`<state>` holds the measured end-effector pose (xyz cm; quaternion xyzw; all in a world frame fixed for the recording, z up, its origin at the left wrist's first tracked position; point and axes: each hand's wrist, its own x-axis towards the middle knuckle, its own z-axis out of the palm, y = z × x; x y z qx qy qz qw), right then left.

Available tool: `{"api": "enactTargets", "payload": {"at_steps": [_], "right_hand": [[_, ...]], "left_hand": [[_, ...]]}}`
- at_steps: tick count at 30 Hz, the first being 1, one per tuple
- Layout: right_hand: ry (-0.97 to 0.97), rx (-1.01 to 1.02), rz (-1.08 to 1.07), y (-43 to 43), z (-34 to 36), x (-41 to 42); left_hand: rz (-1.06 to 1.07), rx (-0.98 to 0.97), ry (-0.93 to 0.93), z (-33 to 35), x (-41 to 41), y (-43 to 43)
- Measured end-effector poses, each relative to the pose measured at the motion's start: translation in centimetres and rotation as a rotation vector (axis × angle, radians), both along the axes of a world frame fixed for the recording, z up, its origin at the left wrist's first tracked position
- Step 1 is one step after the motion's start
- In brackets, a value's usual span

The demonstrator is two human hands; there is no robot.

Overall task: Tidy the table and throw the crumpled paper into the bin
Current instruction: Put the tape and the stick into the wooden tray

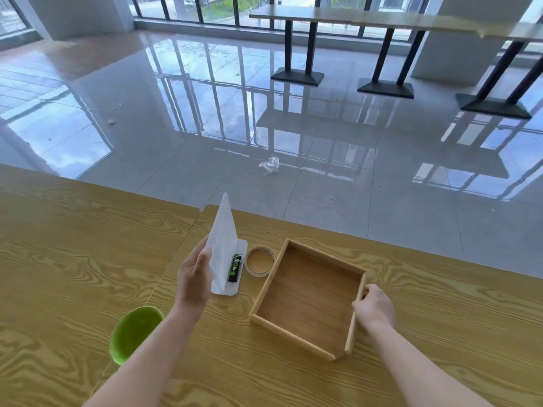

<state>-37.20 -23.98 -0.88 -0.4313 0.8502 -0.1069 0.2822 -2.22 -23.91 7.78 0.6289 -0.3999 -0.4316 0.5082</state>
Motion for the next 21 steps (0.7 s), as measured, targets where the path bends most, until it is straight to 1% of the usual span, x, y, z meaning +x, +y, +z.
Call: {"api": "enactTargets", "payload": {"at_steps": [5,21], "right_hand": [[-0.024,-0.002,-0.007,-1.4,0.0,1.4],[0.026,0.017,-0.07,-3.4,0.2,6.7]], "left_hand": [[0.024,0.007,0.022,0.2,1.3,-1.8],[-0.135,0.023,-0.022,-0.6,7.3,-5.9]]}}
